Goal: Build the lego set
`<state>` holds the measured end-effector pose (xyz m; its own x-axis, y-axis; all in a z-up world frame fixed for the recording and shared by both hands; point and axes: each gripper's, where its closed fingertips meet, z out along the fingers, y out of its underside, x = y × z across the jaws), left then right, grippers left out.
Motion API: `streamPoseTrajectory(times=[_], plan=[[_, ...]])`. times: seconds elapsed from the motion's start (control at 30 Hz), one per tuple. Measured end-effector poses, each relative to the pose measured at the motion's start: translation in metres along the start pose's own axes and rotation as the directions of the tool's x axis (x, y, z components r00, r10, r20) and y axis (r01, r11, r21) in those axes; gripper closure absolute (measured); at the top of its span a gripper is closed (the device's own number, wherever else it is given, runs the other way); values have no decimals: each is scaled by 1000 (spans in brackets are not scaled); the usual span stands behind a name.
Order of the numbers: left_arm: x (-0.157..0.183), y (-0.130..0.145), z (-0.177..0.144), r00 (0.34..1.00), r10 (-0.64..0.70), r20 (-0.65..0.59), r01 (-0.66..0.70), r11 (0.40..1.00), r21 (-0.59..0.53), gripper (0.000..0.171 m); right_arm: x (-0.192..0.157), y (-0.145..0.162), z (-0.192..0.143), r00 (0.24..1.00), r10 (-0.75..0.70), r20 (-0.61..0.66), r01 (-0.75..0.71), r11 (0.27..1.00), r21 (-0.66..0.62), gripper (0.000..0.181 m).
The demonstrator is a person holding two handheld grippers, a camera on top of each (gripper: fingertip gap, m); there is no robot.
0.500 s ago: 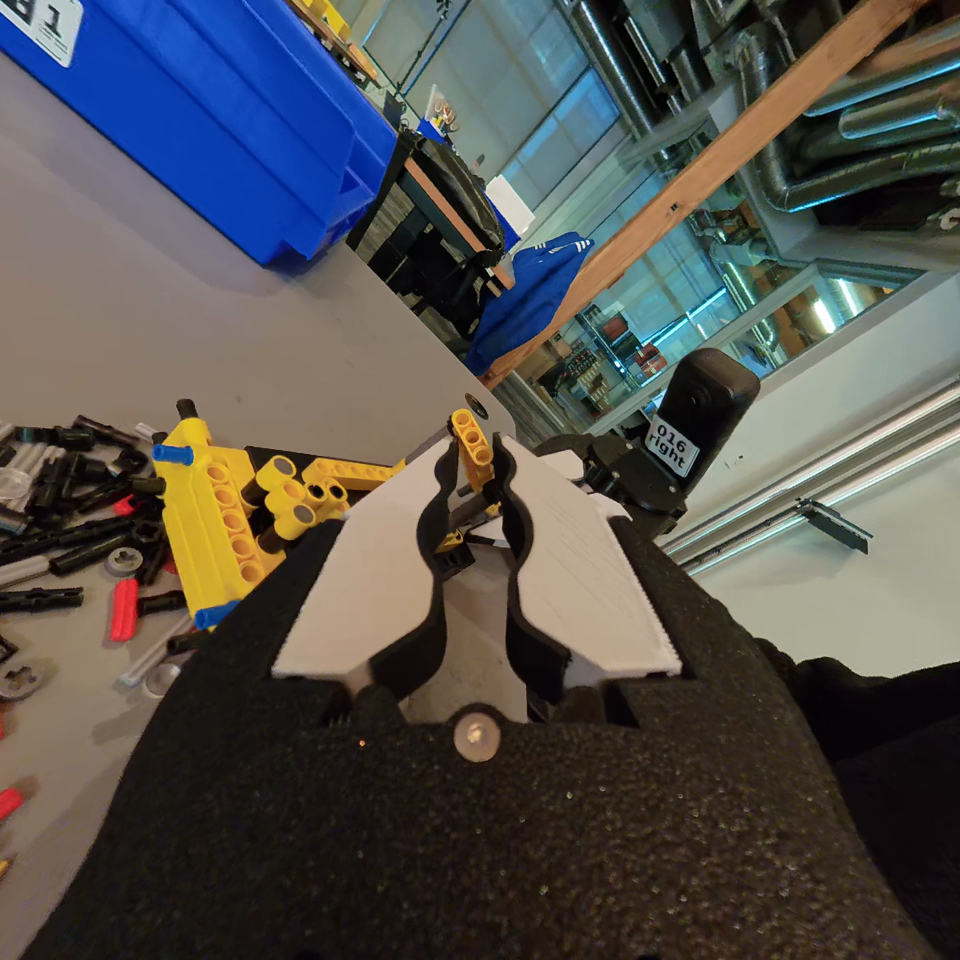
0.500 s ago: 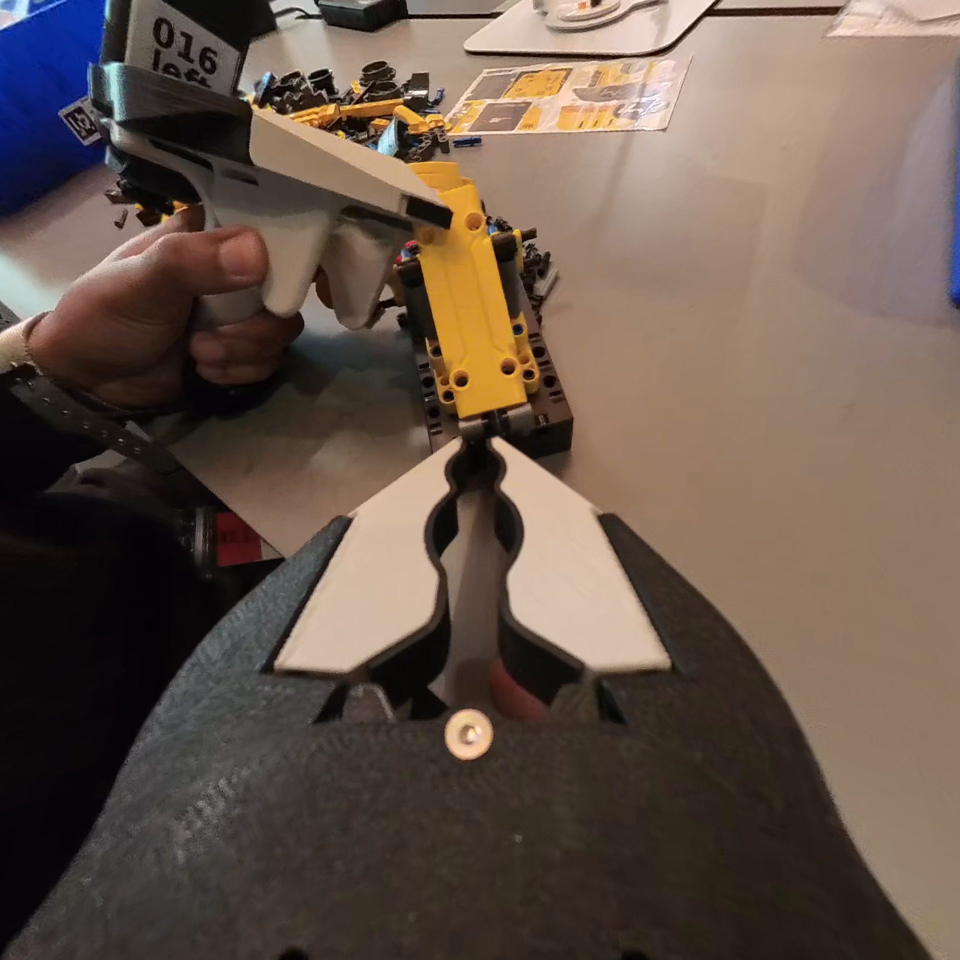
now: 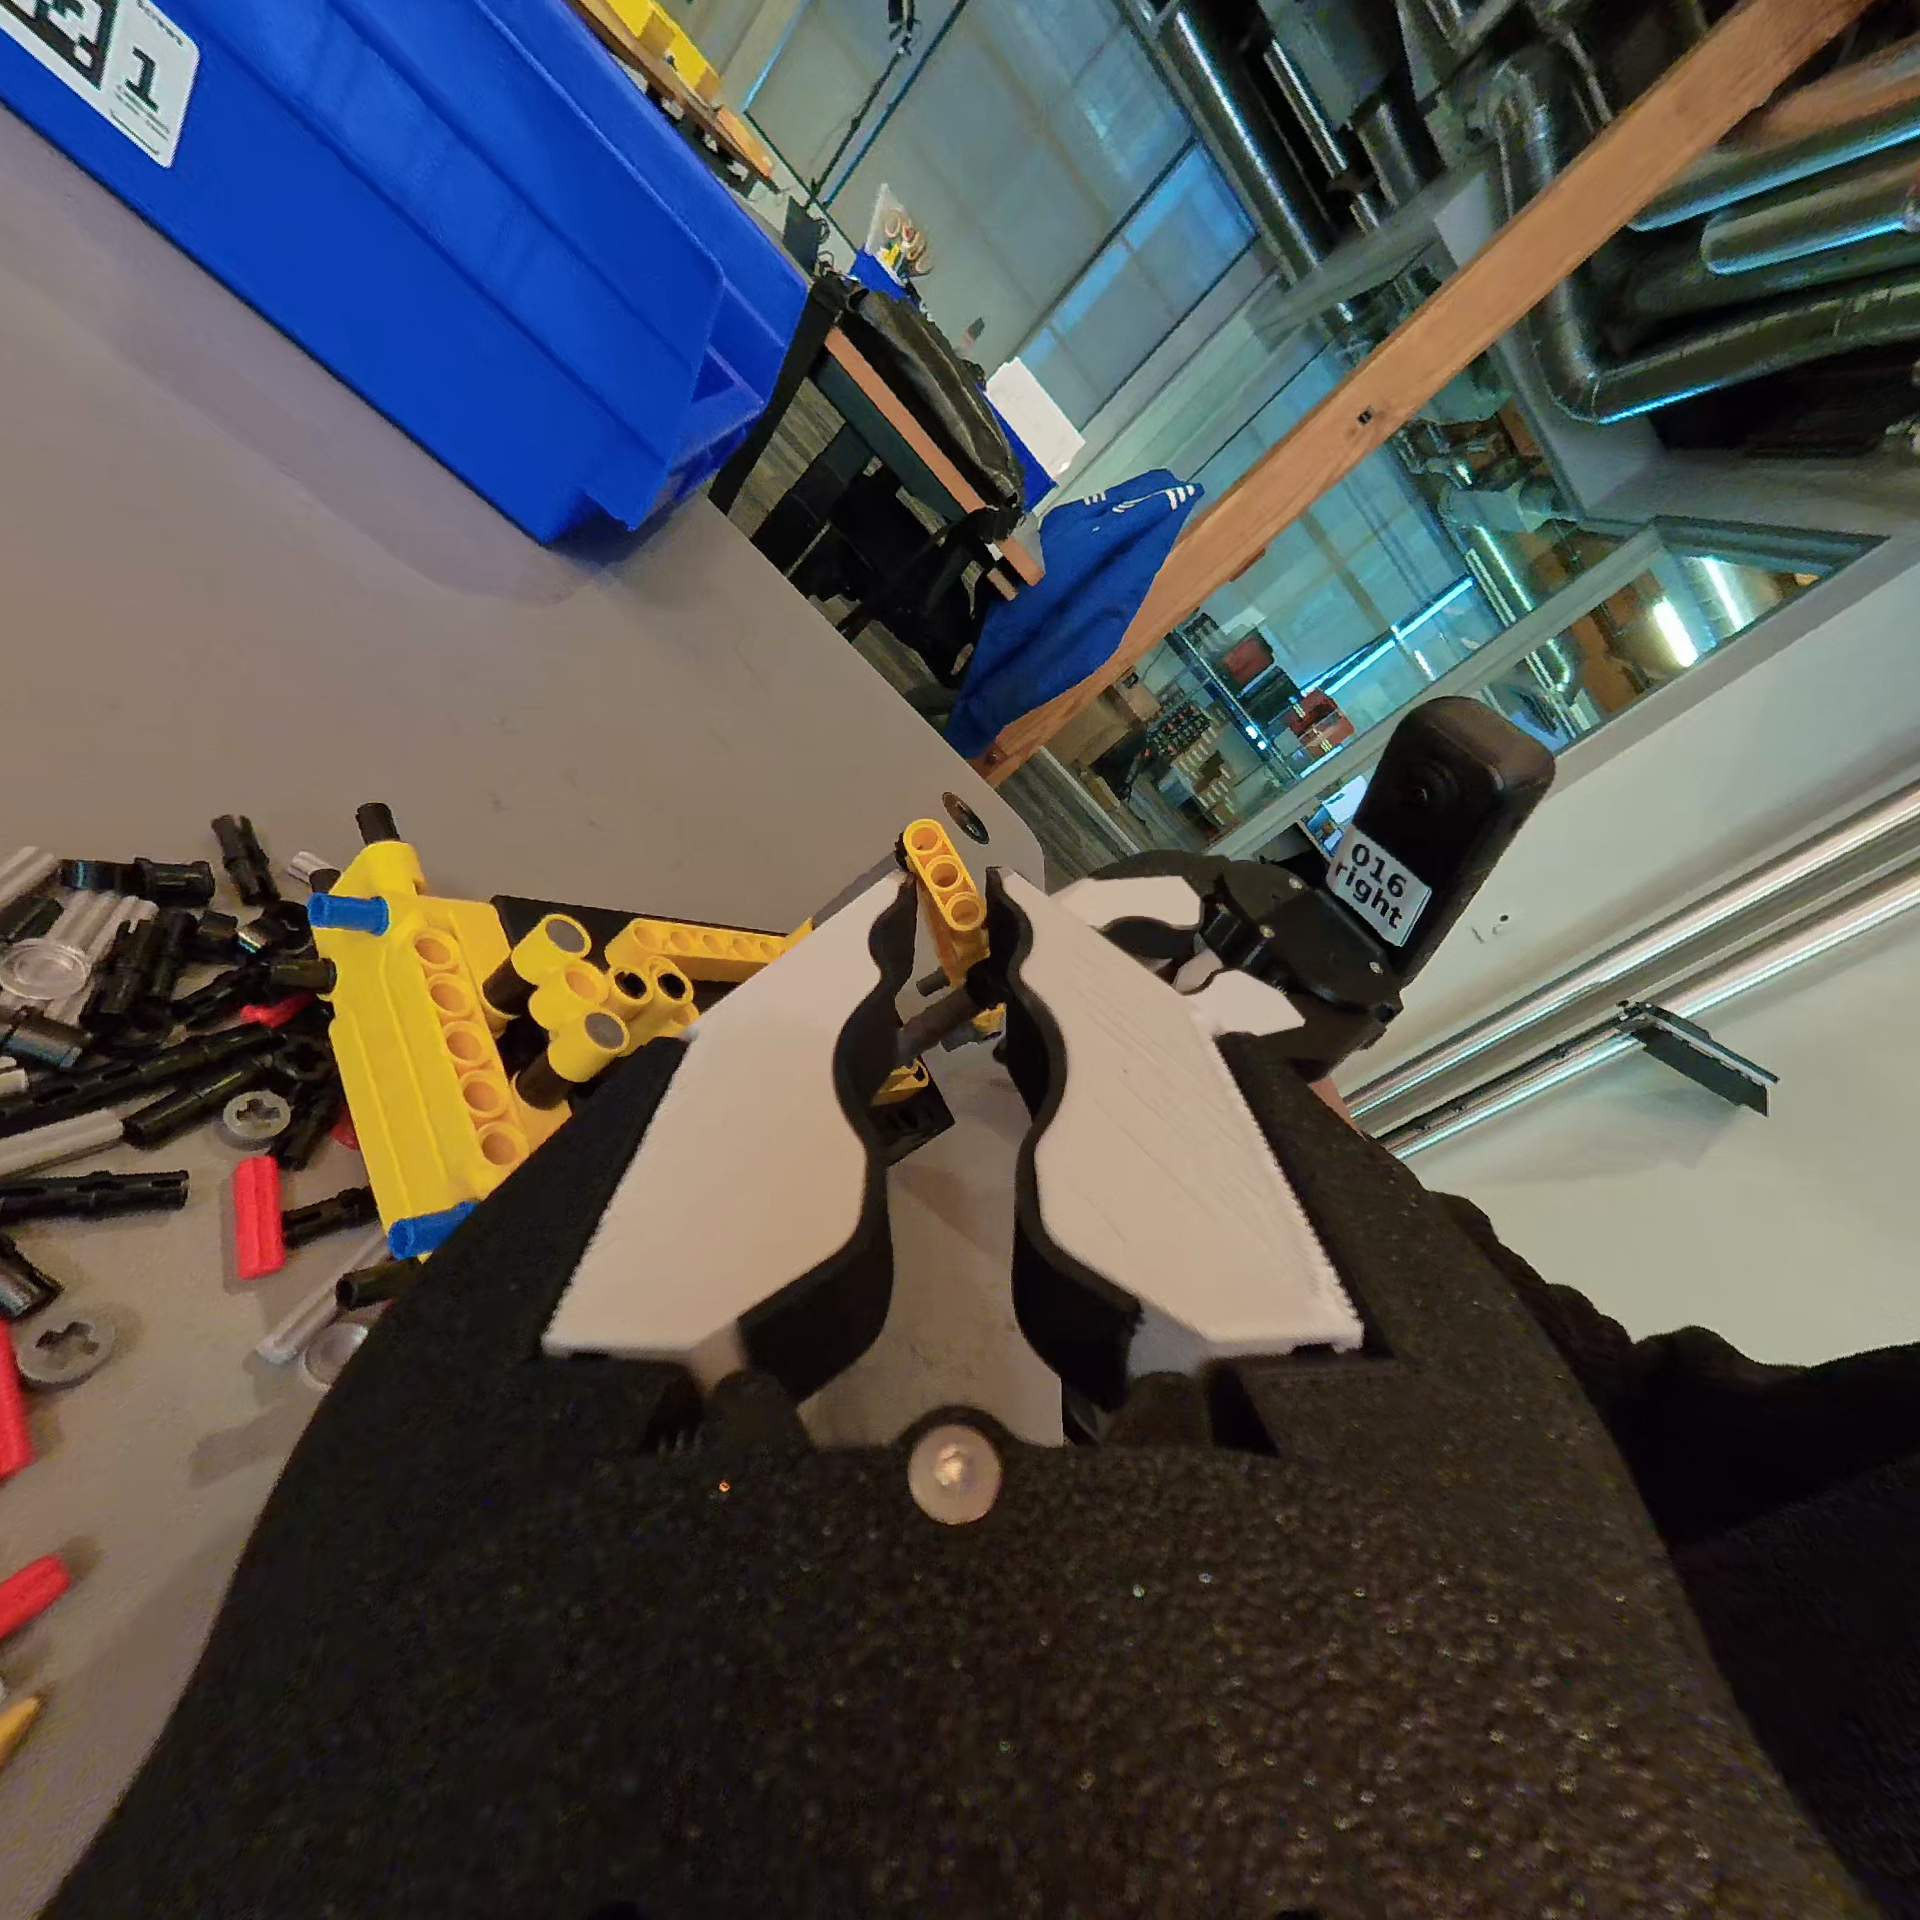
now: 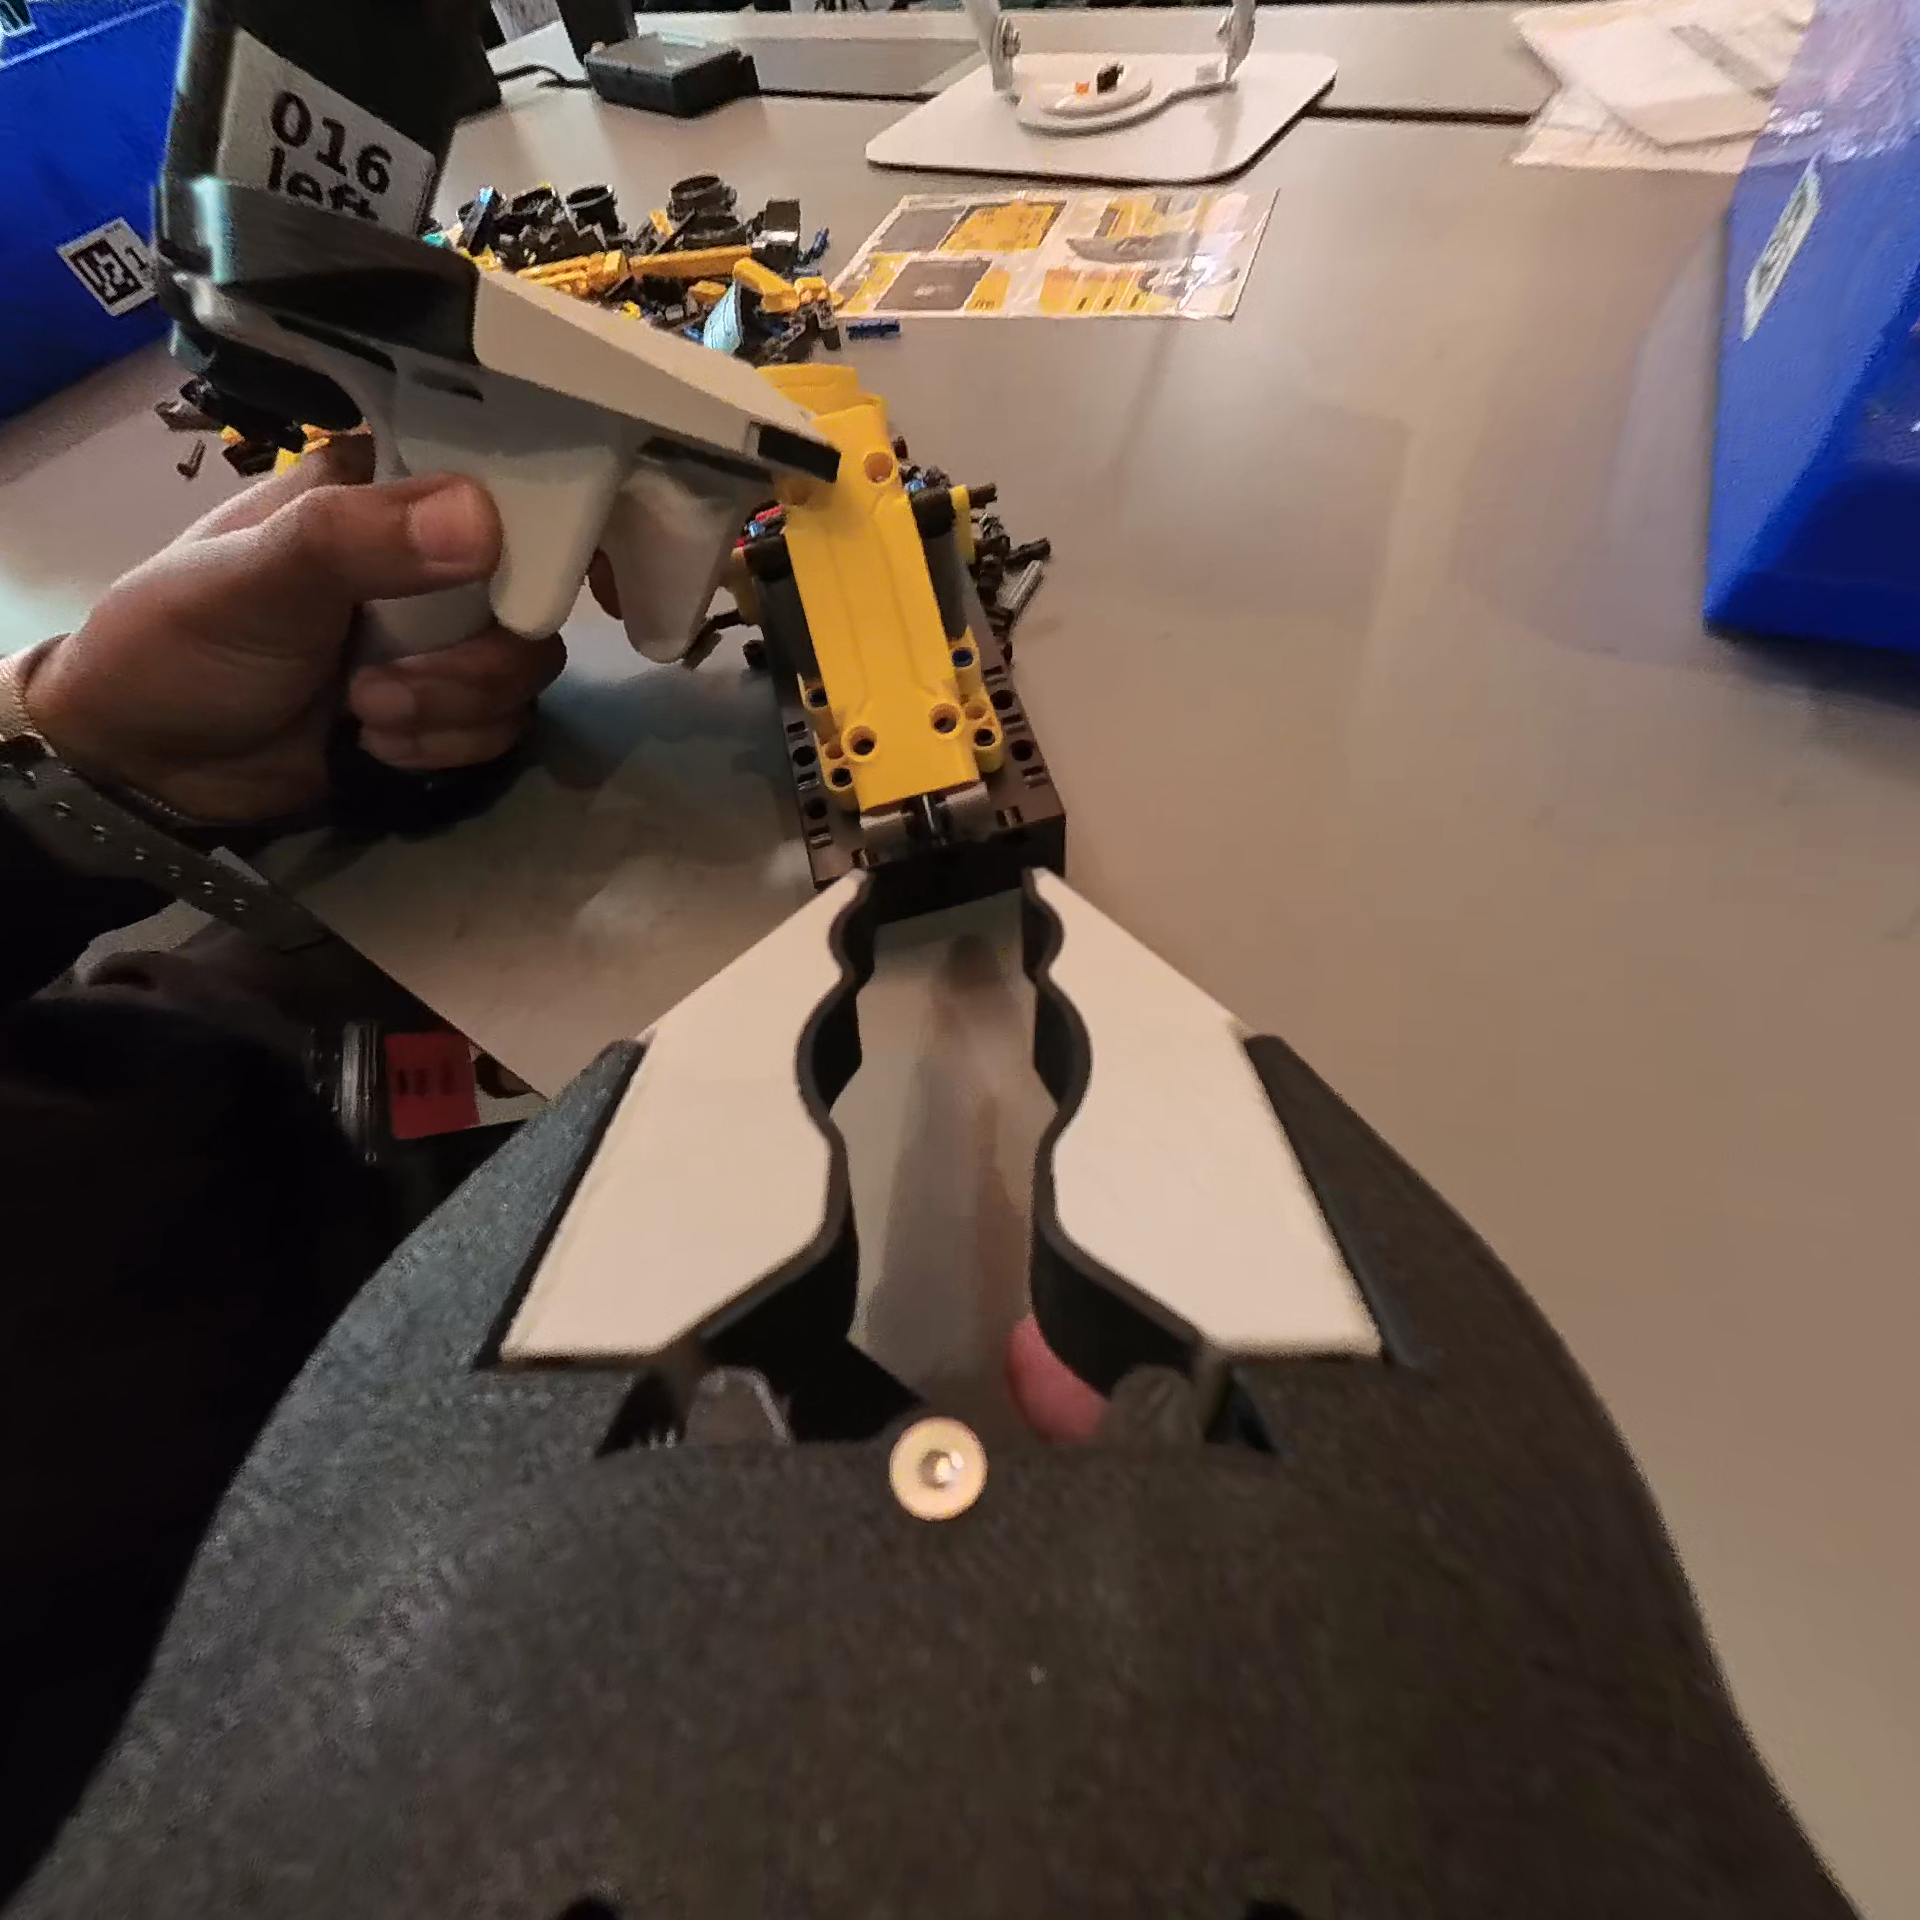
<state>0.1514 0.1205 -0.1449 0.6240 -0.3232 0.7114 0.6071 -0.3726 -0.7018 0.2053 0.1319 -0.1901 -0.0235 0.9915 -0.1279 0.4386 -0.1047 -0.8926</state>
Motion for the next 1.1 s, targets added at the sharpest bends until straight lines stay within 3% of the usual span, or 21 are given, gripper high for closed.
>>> streamPoseTrajectory(times=[0.2,0.37,1.1], plan=[[0,0,0,1000,-7,-5,7,1000,0,159,-5,-2,10,997,-75,34,76,996,-40,147],[0,0,0,1000,-2,-3,2,1000,1,159,-4,-2,17,989,-146,17,147,986,-79,155],[-6,-6,-6,1000,-21,14,20,999,41,160,-7,-5,33,984,-176,-6,174,979,-107,155]])
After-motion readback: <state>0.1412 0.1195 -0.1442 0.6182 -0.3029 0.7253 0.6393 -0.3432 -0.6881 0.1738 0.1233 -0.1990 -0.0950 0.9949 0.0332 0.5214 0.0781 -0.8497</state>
